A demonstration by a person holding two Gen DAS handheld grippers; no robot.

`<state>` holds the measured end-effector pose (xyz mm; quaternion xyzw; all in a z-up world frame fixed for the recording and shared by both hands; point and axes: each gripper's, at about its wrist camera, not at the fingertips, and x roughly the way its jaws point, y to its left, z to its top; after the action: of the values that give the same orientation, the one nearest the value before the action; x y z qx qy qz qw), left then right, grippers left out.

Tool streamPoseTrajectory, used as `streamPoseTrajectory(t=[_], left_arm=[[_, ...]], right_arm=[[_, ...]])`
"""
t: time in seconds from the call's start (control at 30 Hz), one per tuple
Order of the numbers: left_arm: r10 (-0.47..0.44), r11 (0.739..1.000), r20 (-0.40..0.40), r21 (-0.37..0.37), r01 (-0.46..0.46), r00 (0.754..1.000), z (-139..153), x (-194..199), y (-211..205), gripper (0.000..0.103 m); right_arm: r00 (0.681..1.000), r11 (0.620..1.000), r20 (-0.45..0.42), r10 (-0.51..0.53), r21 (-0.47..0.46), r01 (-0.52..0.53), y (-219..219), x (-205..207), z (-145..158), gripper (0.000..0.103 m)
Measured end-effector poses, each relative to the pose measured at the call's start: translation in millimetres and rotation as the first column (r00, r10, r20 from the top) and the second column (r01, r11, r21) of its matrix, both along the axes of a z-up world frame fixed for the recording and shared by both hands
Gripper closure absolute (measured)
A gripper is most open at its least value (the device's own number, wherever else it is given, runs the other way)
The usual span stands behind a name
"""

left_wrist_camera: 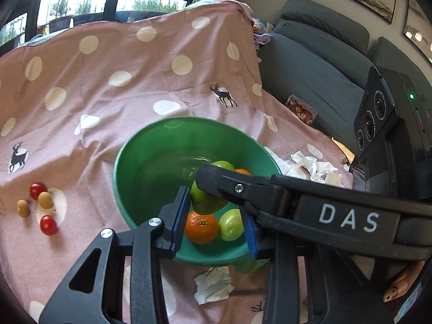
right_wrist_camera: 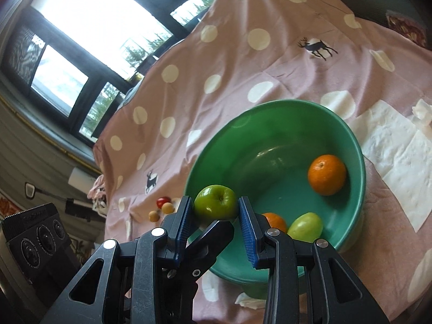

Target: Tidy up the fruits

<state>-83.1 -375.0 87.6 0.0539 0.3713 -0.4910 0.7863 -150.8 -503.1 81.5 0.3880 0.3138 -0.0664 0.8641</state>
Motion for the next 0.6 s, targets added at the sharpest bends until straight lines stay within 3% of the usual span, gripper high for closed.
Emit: streamPoseTrajectory(t=[0.6], left_arm=[[-0.040, 0.999, -0.075, 0.023, 0.042, 0.996, -18, 4, -26, 0.066]], right_arm=[[0.994, 0.998, -0.090, -0.065, -0.001, 0.065, -16, -4, -15, 0.065]])
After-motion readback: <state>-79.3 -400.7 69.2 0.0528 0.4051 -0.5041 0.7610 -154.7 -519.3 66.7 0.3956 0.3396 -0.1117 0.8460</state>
